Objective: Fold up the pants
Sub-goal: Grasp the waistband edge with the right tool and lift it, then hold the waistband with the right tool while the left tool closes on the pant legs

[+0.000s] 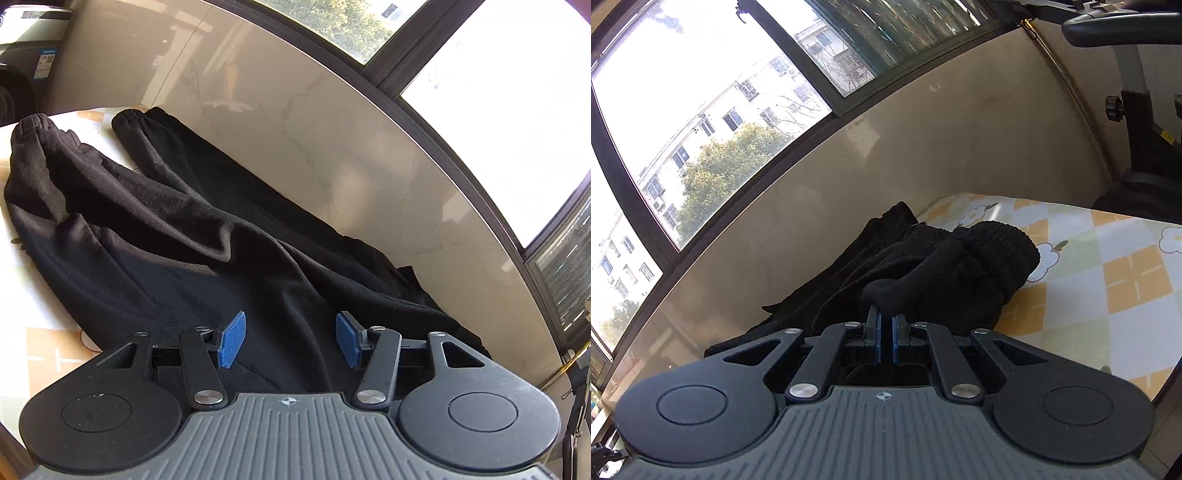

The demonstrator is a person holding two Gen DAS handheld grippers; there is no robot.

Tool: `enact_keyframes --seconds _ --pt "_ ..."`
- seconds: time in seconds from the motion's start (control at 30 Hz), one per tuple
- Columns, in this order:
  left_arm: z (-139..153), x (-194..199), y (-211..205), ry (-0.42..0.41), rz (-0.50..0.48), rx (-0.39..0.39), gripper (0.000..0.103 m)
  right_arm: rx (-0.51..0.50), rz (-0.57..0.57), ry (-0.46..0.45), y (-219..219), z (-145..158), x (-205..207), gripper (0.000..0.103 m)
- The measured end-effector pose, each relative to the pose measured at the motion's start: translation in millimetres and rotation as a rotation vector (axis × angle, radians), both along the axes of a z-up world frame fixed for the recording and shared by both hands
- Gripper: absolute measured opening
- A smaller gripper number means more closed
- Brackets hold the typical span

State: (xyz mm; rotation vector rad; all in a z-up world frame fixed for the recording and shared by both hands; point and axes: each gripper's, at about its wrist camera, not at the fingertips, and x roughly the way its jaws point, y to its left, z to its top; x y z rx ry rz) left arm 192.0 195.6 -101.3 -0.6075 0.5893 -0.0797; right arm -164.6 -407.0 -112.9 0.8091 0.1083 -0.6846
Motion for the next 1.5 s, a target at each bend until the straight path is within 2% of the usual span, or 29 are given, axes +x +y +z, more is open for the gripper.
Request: enact_keyframes --seconds 0.13,0.23,0.4,0.57,0.7,0.83,0.9,1.03,1.17,1.27,1.33,1.4,1.5 --pt "-7 15 19 0.108 0.081 -0.039 0.056 -0.066 0.005 0.054 7 6 9 0.006" --pt "-12 20 31 0.180 0.099 -0.075 0.056 -0.090 0.012 0.067 16 4 11 0.006" --pt "-20 33 48 0.276 0.188 -0.041 0.056 -0.066 0.024 0.032 12 -4 8 0.006" --pt "-15 55 57 0.328 0.231 0.064 0.056 -0.081 0.031 0.034 14 -5 11 0.006" --pt "-15 75 56 0.380 0.283 0.189 0.057 -0.087 0.036 0.027 16 -6 15 0.006" --pt "-25 93 62 0.462 0.341 0.247 0.057 -0.098 0.045 0.021 18 -6 22 0.006" --pt "-25 99 58 0.467 0.342 0.298 0.062 -0.106 0.047 0.019 19 -6 25 0.006" --pt "-25 112 46 0.501 0.335 0.353 0.072 -0.087 0.046 -0.009 15 -11 25 0.006" --pt "-30 117 29 0.505 0.322 0.465 0.072 -0.086 0.047 -0.019 14 -14 22 0.006" --pt "-28 113 21 0.468 0.310 0.487 0.050 -0.078 0.048 -0.029 12 -18 18 0.006" --pt "-24 105 21 0.441 0.307 0.474 0.015 -0.075 0.052 -0.032 12 -17 16 0.006" --pt "-19 94 28 0.399 0.284 0.400 0.002 -0.078 0.056 -0.029 11 -15 16 0.006" --pt "-6 69 40 0.291 0.284 0.325 0.002 -0.095 0.061 -0.014 12 -9 18 0.006"
